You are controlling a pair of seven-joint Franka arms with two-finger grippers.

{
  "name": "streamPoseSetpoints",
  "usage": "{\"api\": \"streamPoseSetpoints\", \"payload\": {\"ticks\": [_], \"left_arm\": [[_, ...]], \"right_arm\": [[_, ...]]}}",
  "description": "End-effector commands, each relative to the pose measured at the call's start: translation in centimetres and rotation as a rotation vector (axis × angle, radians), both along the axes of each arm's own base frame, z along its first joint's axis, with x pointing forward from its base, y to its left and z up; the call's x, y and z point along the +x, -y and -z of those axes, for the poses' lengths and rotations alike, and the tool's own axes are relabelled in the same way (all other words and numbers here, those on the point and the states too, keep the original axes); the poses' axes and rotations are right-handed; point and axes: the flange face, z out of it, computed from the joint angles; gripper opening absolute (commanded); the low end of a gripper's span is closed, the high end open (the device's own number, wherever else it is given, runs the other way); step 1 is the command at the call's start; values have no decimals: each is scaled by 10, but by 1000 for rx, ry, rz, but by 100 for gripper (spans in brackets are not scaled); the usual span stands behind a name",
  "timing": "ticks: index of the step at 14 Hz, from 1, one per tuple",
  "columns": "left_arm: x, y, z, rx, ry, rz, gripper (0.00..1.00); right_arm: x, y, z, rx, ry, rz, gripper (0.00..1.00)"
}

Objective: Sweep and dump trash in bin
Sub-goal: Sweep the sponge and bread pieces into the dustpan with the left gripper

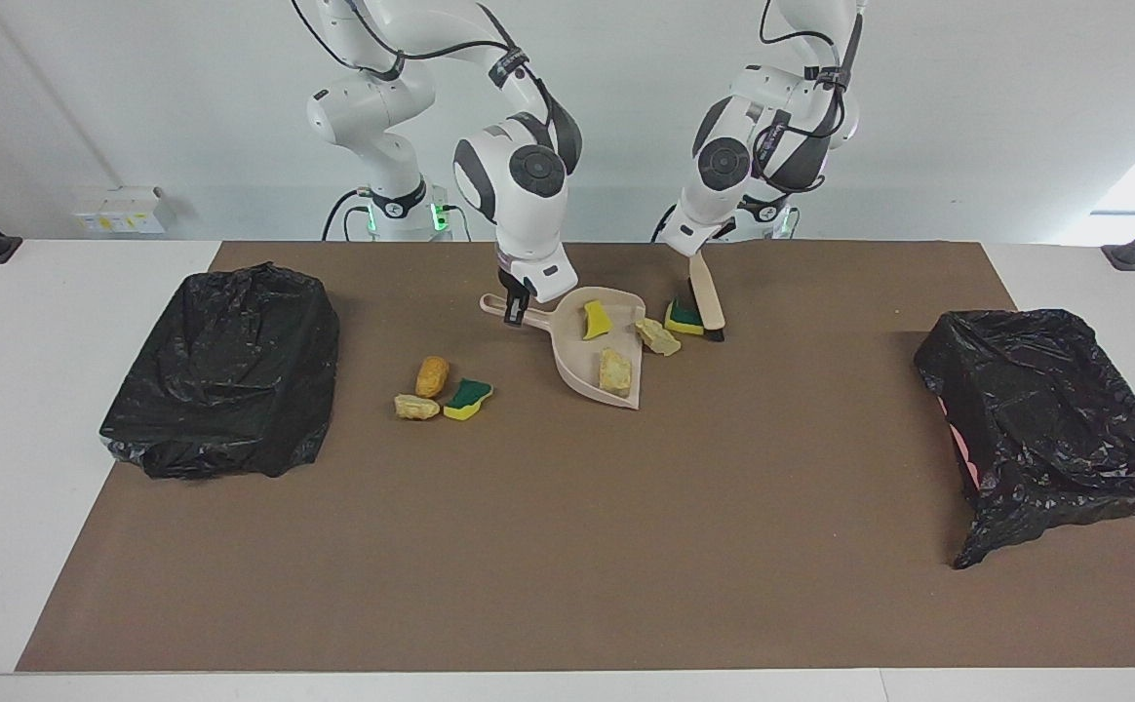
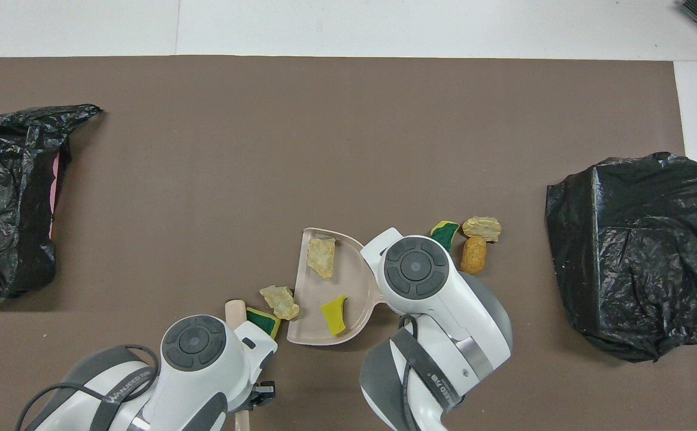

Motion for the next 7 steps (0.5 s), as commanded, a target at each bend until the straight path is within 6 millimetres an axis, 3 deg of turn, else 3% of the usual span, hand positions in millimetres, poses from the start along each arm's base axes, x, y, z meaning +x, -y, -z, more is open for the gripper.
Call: {"api": "streamPoseSetpoints", "payload": {"ticks": [1, 4, 6, 7], "left_arm": [[-1, 36, -2, -102, 57, -20, 0], [3, 92, -9, -202, 66, 19, 0], [3, 109, -15, -254, 99, 83, 0], [5, 108, -14, -256, 103, 80, 0]], "right_arm": [[4, 2, 3, 6, 23, -25, 0], [4, 2, 3, 5, 24, -19, 0], [4, 2, 3, 4, 23, -19, 0], [4, 2, 3, 5, 24, -19, 0]]}}
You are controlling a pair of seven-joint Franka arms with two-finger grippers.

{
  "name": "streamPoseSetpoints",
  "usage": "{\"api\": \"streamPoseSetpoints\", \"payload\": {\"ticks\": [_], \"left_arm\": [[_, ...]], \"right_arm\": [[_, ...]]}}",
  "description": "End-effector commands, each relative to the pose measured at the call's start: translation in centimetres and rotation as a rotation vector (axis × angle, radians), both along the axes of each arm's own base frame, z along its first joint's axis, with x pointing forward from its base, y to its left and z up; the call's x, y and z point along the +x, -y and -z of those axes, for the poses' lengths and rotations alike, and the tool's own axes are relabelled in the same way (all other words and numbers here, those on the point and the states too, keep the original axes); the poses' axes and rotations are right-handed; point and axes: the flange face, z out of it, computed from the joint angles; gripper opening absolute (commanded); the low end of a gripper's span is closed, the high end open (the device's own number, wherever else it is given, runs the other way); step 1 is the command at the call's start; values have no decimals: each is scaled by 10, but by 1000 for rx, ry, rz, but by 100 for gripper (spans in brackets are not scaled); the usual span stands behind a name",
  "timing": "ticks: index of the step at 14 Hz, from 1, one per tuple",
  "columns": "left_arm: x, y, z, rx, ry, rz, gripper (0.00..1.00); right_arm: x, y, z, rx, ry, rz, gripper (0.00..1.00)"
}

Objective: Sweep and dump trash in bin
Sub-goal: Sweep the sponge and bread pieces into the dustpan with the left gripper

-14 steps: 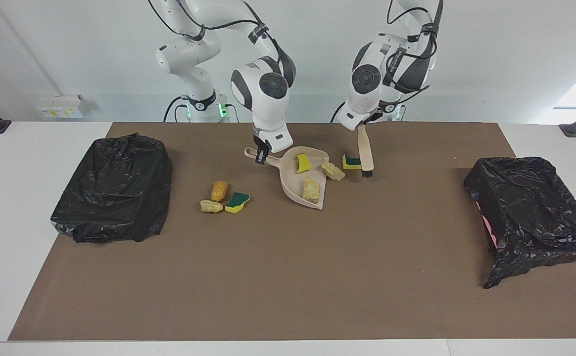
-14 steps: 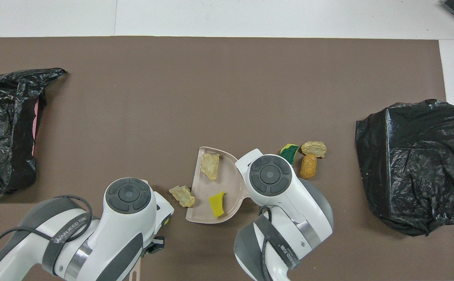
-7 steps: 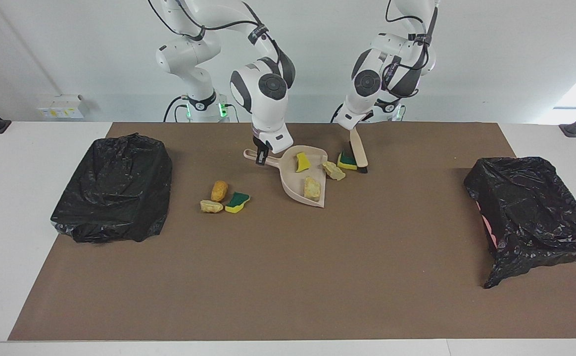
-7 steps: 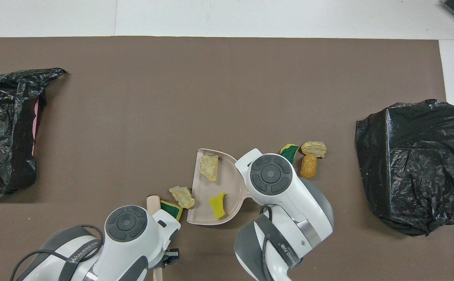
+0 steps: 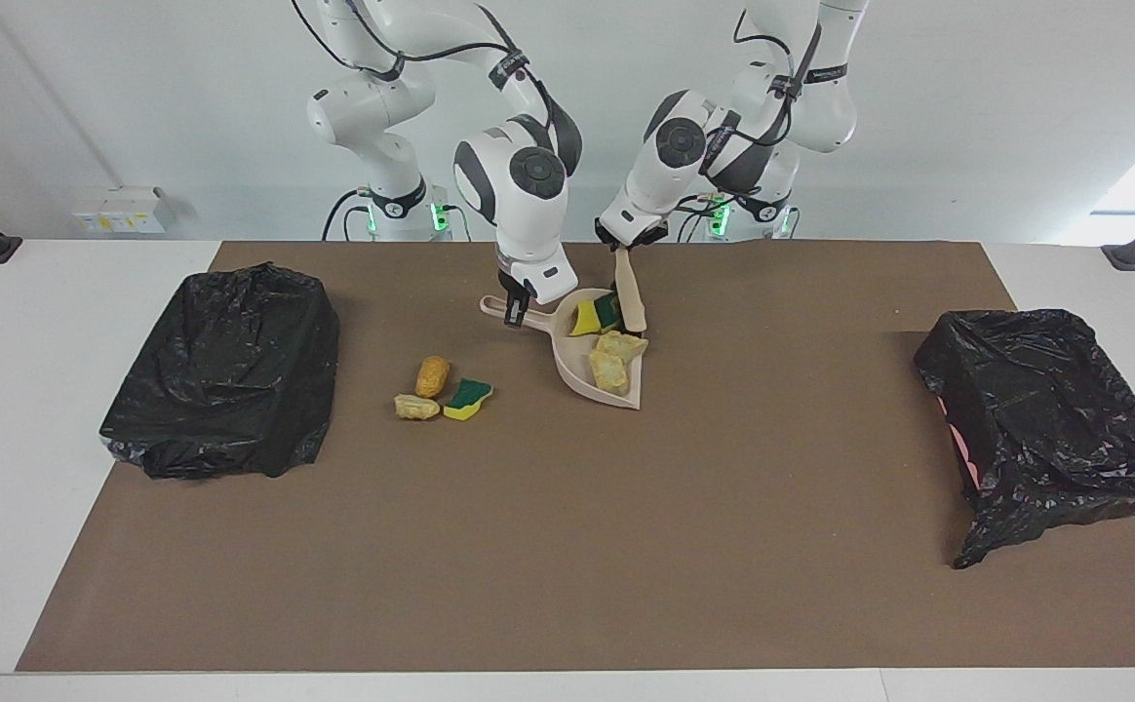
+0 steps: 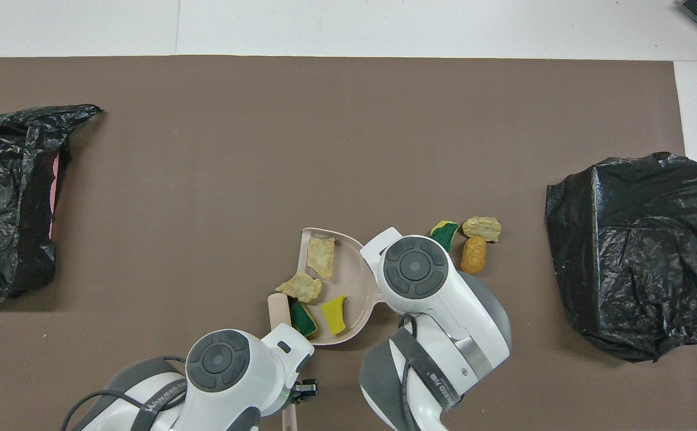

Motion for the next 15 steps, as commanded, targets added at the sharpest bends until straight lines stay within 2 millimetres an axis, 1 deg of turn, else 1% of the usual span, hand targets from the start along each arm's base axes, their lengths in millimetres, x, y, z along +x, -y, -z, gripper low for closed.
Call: {"api": "streamPoseSetpoints", "payload": {"ticks": [1, 3, 5, 6, 8, 9, 10, 12, 13, 15], "left_arm": [[12, 8, 1, -38, 6, 24, 0], [16, -2, 4, -23, -17, 37, 0], [30, -14, 6, 2, -2, 16, 0], [42, -27, 8, 29, 13, 7, 0], [60, -48, 14, 73, 23, -7, 0], [71, -63, 15, 97, 37, -21, 0], [77, -73, 16, 122, 44, -18, 0], [92, -94, 17, 155, 56, -37, 0], [98, -104, 20, 176, 60, -42, 0], [107, -120, 23, 197, 64, -60, 0]], "right_arm": [[2, 1, 1, 4, 18, -20, 0], [2, 1, 1, 4, 18, -20, 0], [2, 1, 1, 4, 18, -20, 0], [2, 1, 1, 3, 17, -20, 0], [2, 2, 1, -1, 12, -18, 0], [3, 2, 0, -2, 10, -11, 0], [3, 2, -4, 0, 16, -2, 0], [9, 12, -9, 5, 14, 25, 0], [9, 13, -12, 9, 14, 27, 0], [12, 19, -16, 9, 11, 32, 0]]}}
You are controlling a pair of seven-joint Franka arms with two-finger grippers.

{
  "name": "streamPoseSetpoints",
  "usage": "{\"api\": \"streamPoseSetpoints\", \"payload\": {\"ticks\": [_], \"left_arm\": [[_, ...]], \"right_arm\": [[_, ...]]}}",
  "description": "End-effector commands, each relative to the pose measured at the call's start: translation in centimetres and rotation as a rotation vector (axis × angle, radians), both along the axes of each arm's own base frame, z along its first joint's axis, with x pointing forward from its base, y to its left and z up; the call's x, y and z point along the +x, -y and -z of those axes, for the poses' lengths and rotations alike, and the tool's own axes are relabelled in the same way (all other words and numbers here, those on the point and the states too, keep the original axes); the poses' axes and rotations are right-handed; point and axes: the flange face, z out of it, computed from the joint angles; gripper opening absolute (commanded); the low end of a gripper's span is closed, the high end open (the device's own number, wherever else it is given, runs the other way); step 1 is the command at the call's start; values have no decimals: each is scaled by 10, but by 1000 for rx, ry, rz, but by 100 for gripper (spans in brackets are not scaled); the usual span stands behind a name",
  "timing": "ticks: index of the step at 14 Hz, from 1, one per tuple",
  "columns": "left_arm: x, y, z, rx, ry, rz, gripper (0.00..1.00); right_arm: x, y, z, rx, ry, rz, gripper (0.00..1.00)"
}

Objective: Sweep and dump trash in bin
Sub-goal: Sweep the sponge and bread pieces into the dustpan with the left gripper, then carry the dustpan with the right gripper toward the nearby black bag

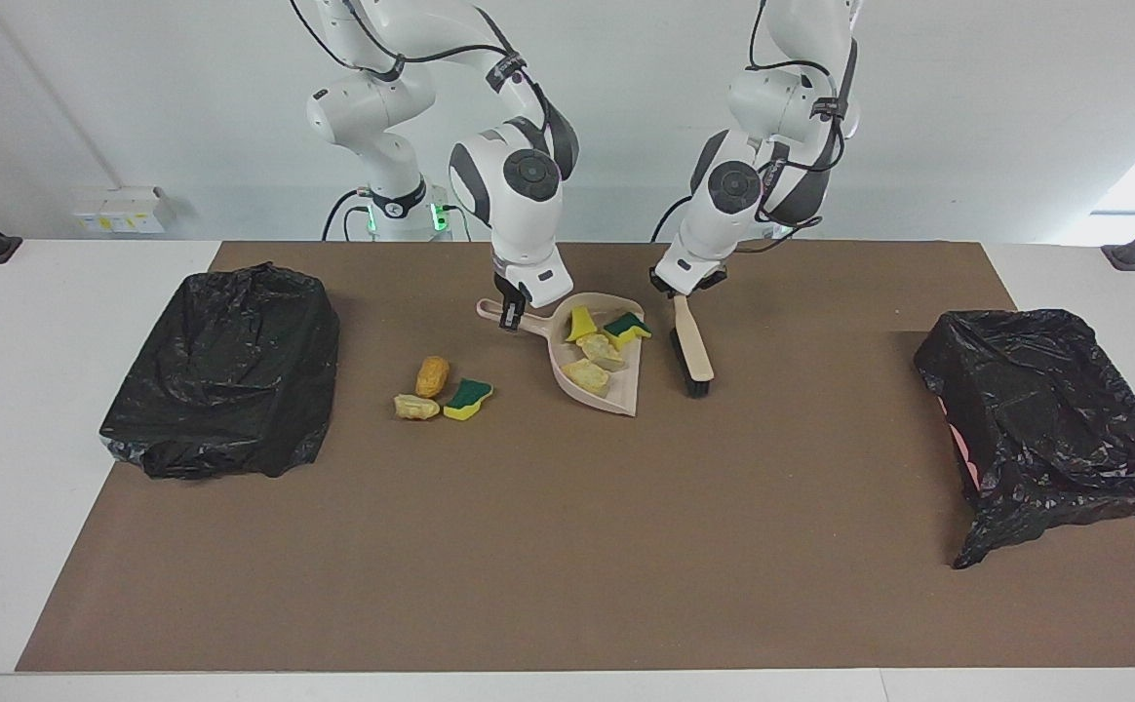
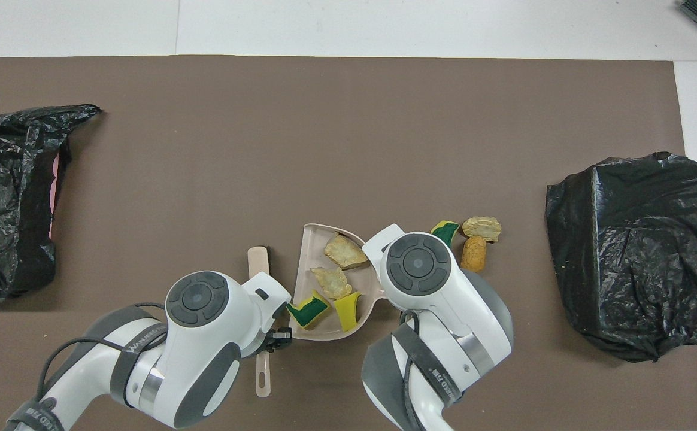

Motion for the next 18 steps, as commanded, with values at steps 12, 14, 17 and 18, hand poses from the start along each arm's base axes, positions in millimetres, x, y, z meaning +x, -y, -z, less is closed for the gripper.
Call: {"api": "streamPoseSetpoints", "payload": {"ticks": [12, 14, 17, 18], "left_arm": [[-44, 65, -10, 30, 22, 18, 0], [-64, 85, -12, -5, -6, 38, 0], [-77, 95, -12, -21, -32, 43, 0], [-80, 95, -11, -22, -54, 34, 0]], "right_arm": [[41, 203, -158, 123, 118, 152, 0], [41, 273, -174, 125, 105, 165, 0], [31, 373, -184, 158, 87, 146, 0], [24, 404, -185, 159, 88, 149, 0]]}}
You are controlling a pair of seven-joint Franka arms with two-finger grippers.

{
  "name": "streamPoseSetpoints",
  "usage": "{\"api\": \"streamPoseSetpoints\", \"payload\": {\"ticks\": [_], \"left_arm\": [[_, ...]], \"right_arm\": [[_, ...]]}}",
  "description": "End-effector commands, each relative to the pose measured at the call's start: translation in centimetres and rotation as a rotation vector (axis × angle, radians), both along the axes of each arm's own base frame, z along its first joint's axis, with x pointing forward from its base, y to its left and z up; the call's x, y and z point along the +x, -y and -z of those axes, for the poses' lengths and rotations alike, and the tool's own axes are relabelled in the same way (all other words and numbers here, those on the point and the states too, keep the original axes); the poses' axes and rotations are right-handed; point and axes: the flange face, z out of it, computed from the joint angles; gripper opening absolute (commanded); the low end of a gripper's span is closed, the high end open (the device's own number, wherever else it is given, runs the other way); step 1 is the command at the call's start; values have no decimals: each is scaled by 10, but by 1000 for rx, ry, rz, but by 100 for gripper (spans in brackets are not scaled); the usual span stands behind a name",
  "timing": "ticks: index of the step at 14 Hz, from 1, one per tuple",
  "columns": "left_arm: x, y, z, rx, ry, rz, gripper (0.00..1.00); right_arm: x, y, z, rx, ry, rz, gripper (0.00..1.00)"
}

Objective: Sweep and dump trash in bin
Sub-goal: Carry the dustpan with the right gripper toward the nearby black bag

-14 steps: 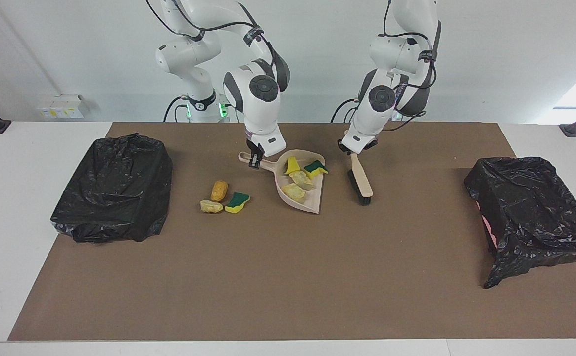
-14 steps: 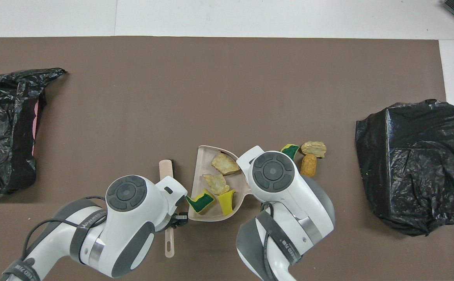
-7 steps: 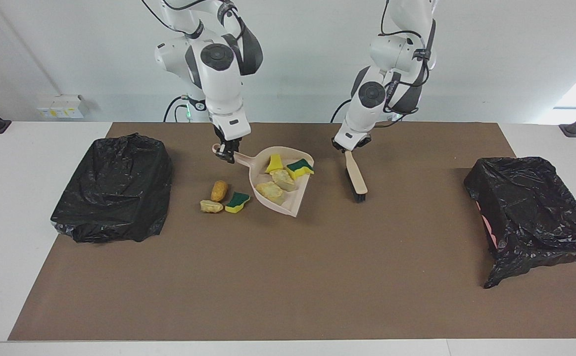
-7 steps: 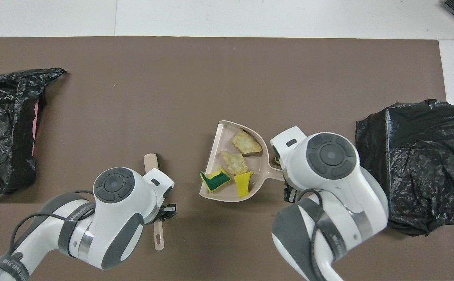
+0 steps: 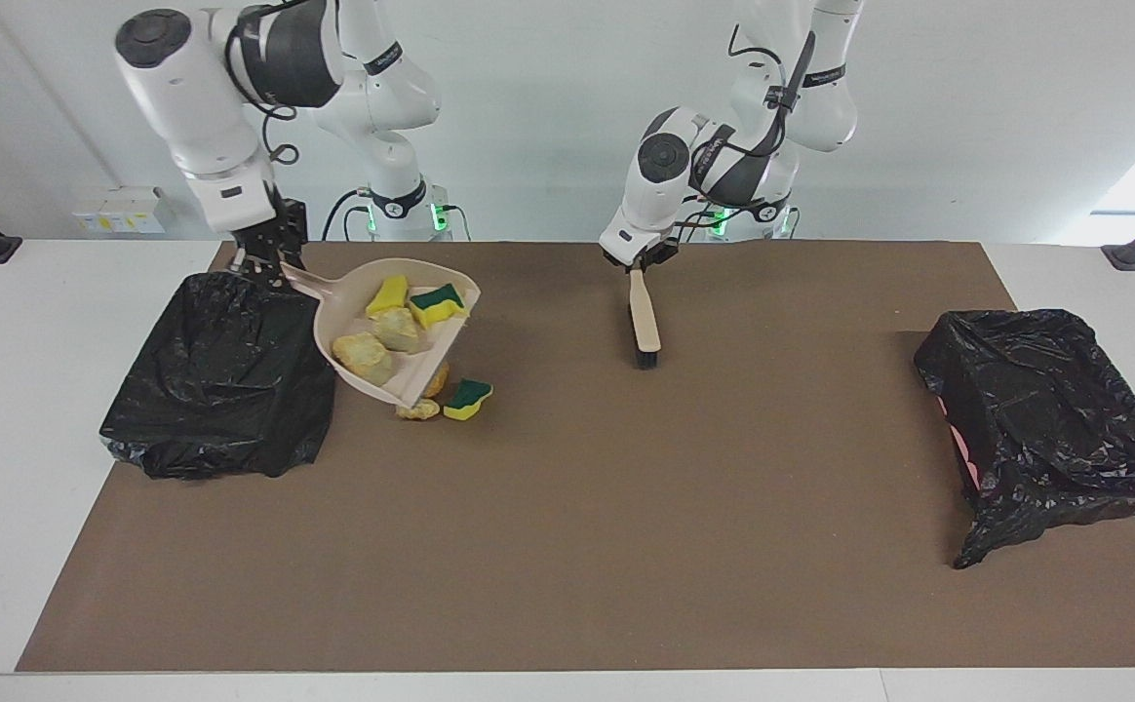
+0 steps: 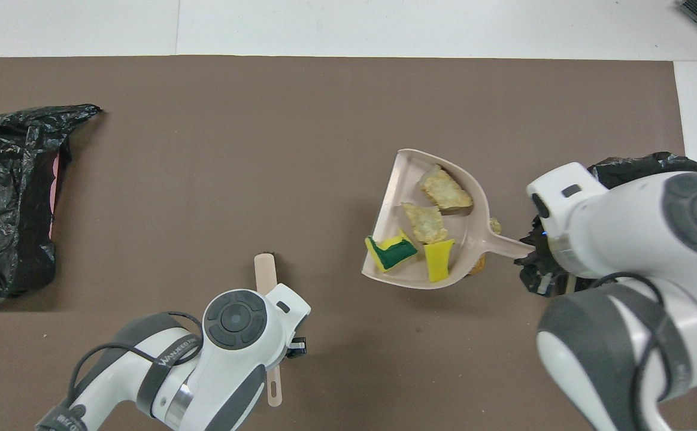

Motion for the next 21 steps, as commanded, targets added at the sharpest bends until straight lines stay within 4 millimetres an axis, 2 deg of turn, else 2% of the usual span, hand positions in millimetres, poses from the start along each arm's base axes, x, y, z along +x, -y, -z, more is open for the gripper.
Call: {"api": "streamPoseSetpoints", "payload": {"ticks": [1, 2, 3, 4, 5, 6, 7, 9, 10, 12, 14, 15, 16, 17, 19, 21], "left_arm": [[-4, -1, -5, -4, -36, -22, 0], [-2, -1, -6, -5, -35, -25, 0], [5, -5, -5, -14, -30, -30, 35], [10, -5, -8, -18, -25, -43, 99], [16, -4, -13, -17, -23, -54, 100], [34, -16, -18, -26, -12, -89, 100], [54, -30, -24, -33, 3, -125, 100], [78, -42, -40, -55, 42, -170, 100], [99, -59, -48, -58, 72, -209, 100], [140, -78, -69, -43, 152, -175, 100], [189, -104, -76, -58, 190, -165, 100], [204, -109, -84, -69, 211, -156, 100], [221, -123, -91, -74, 235, -157, 100], [239, -138, -103, -81, 266, -140, 100], [261, -165, -129, -102, 300, -94, 100], [270, -195, -147, -103, 297, -78, 100]], "right_arm": [[-15, 64, -7, 21, -3, -21, 0], [-22, 88, -7, 9, -1, -32, 0], [-29, 112, -10, -53, -7, -77, 0], [-35, 131, -14, -106, -9, -103, 0], [-39, 150, -19, -149, 9, -134, 0], [-44, 168, -23, -181, 30, -167, 0], [-45, 178, -26, -223, 41, -195, 0], [-41, 184, -28, -317, 35, -228, 0], [-36, 187, -23, -336, 30, -238, 0], [-34, 196, -7, -338, 22, -234, 0], [-21, 191, -4, -437, 1, -295, 0], [-15, 183, -6, -497, -18, -341, 0], [-7, 168, -4, -542, -43, -395, 0], [-5, 163, 2, -575, -70, -416, 0], [-2, 160, 12, -626, -115, -451, 0], [8, 139, 11, -691, -139, -535, 0]]}}
